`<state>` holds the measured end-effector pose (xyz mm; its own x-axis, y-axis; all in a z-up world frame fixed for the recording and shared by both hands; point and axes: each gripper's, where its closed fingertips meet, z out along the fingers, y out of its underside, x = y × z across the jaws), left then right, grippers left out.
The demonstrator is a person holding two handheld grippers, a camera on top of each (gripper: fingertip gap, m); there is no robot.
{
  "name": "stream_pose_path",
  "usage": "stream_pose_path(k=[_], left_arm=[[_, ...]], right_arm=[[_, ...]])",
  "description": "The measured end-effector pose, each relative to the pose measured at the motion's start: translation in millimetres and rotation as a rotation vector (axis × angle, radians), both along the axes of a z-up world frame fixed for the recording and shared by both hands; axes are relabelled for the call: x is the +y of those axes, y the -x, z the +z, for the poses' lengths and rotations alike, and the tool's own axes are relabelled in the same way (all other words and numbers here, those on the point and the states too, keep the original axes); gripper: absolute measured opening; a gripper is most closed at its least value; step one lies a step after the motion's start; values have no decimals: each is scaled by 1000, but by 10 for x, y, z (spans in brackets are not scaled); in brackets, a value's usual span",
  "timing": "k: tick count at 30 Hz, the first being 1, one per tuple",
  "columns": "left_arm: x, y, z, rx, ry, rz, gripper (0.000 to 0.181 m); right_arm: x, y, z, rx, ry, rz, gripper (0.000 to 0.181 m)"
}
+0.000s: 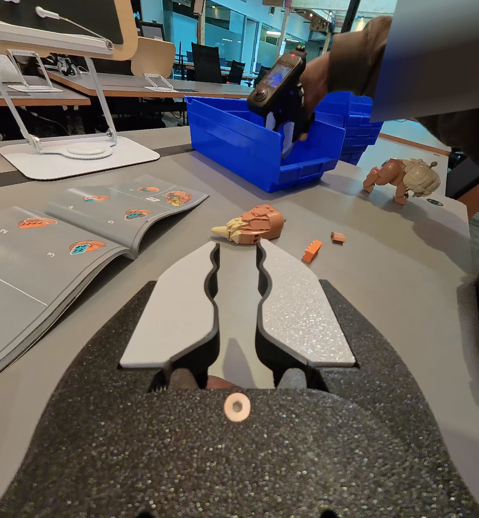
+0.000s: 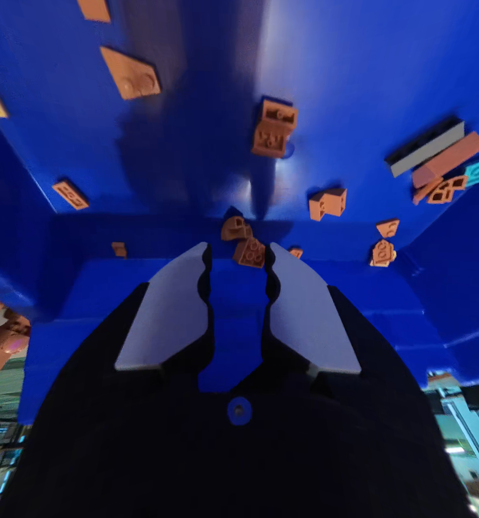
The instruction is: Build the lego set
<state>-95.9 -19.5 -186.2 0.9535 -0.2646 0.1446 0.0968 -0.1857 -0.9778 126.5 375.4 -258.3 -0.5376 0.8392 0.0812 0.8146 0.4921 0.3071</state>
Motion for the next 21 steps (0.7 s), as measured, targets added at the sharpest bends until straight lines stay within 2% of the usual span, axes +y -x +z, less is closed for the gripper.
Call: stream_pose_path(k=[8,10,15,18,21], left_arm=[[22,-42,-19,6,14,-24,24],[17,-48,-18,13,12,-24,24],[1,-38,-9,8,7,-18,24],[-8,-37,-5,7,4,-16,24],[-6,-35,-10,4,7,-15,24]], right_arm=[[30,-54,-128,-70,6,-30,34],[-3,-39,-133,-65,21,-33,24],[-111,-11,-110,-24,41,-38,24],[-294,54,63,89,52,-41,24],[-756,150,336,217,92,18,23]])
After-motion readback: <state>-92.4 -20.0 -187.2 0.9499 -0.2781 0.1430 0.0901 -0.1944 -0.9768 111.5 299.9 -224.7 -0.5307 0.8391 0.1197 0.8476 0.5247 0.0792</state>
